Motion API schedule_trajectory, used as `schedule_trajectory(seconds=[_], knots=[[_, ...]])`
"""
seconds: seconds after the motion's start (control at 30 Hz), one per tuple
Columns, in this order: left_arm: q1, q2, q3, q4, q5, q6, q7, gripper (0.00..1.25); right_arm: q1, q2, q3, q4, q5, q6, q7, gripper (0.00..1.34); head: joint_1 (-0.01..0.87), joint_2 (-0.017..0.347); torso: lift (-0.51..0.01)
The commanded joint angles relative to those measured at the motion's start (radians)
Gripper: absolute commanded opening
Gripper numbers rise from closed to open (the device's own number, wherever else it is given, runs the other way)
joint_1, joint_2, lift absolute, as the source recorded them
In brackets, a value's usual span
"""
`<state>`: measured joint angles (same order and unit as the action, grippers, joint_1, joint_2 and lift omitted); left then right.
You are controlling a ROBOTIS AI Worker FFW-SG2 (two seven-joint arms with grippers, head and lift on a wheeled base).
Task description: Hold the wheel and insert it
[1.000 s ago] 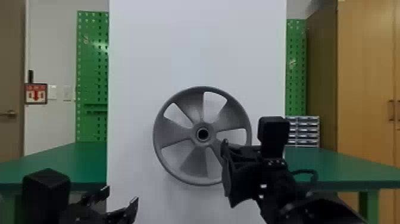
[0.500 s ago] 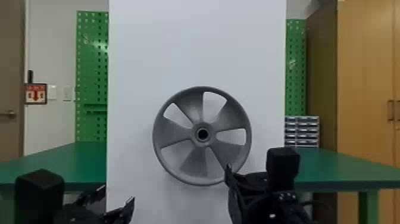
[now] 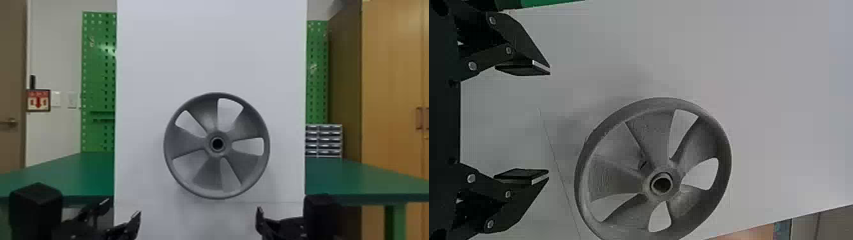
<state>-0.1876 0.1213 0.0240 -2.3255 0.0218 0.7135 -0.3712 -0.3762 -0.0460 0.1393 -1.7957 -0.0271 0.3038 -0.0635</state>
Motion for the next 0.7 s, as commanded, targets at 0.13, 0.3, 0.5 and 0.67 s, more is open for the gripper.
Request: schedule_trajectory(seconds=[0.13, 0.3, 0.5, 0.67], knots=[[0.0, 0.001, 0.002, 0.0, 0.003, -0.003, 0.0, 0.74, 0.095, -0.005, -0.044, 0.01, 0.012, -0.035, 0.021, 1.33, 0.0, 0.0, -0.499], [0.004, 0.001, 0.007, 0.0, 0.007, -0.006, 0.0, 0.74, 0.137, -0.012, -0.055, 0.022, 0.01, -0.061, 0.028, 1.32, 0.0, 0.0, -0.499], [0.004, 0.005, 0.005, 0.0, 0.007, -0.006, 0.0, 0.74, 0.175, -0.021, -0.064, 0.03, 0.004, -0.084, 0.033, 1.31, 0.0, 0.0, -0.499], [0.005, 0.005, 0.008, 0.0, 0.009, -0.006, 0.0, 0.74, 0.204, -0.026, -0.07, 0.039, -0.004, -0.109, 0.036, 1.31, 0.0, 0.0, -0.499]])
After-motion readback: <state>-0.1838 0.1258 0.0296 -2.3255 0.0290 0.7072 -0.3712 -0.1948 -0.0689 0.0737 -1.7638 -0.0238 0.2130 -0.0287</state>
